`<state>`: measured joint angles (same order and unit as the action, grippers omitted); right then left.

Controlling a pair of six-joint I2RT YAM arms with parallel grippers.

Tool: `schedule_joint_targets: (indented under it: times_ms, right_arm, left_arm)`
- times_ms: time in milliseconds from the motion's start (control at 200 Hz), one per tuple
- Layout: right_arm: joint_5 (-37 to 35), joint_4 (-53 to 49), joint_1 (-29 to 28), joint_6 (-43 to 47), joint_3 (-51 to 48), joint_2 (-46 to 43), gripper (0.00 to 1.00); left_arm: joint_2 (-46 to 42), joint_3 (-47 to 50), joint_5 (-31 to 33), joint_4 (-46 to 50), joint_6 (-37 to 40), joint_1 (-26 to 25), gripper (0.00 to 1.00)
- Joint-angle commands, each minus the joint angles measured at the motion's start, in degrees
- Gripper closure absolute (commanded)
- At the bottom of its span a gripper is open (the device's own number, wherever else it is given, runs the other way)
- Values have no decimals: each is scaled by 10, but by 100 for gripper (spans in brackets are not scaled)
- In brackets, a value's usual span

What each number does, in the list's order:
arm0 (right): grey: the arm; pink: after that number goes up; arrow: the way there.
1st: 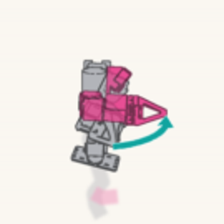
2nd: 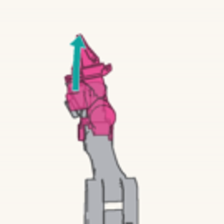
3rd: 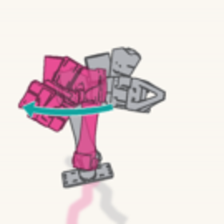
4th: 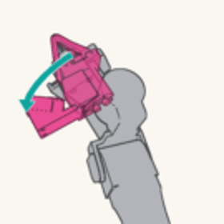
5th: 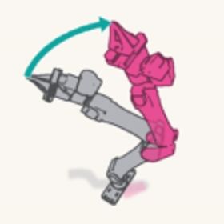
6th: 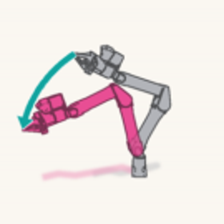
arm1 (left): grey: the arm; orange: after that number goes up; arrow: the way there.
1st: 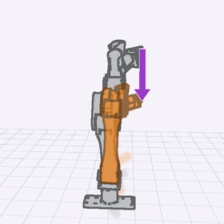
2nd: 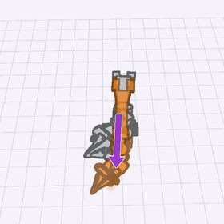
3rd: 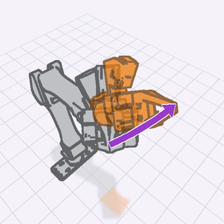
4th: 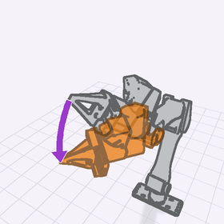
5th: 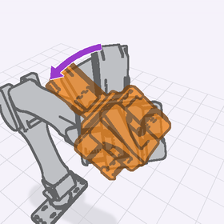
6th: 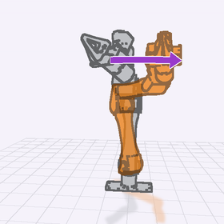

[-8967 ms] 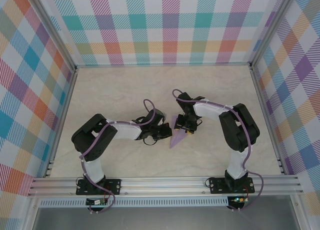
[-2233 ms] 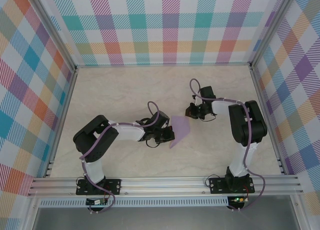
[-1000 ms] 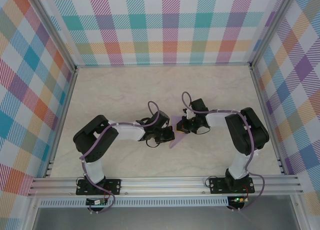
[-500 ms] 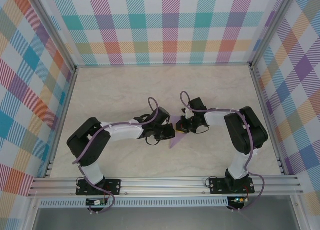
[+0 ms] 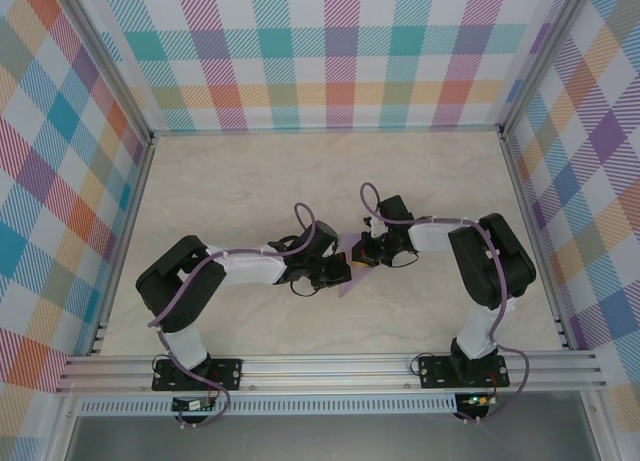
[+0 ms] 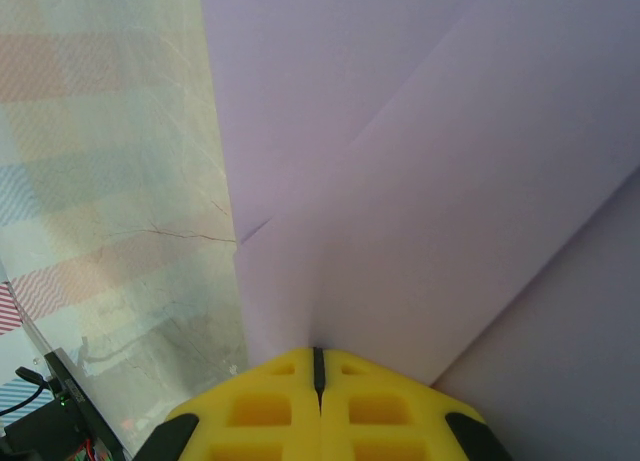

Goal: Fold a paper plane with a square sheet of paper (pick it up from the middle)
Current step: Fourth fold the wing at the center of the table.

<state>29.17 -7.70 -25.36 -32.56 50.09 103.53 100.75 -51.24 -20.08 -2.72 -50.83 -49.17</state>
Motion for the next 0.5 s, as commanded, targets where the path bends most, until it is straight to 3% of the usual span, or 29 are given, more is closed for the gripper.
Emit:
schedule_joint_targets:
  times_ms: [0,495]
  right_arm:
    - [-84,-42,0,3,-10,36,100]
    - [-84,-45,0,0,-11,42,100]
  left_arm:
    - [9,14,-12,7,-15,-15,96]
    - [21,50,-10,-12,-51,-31,96]
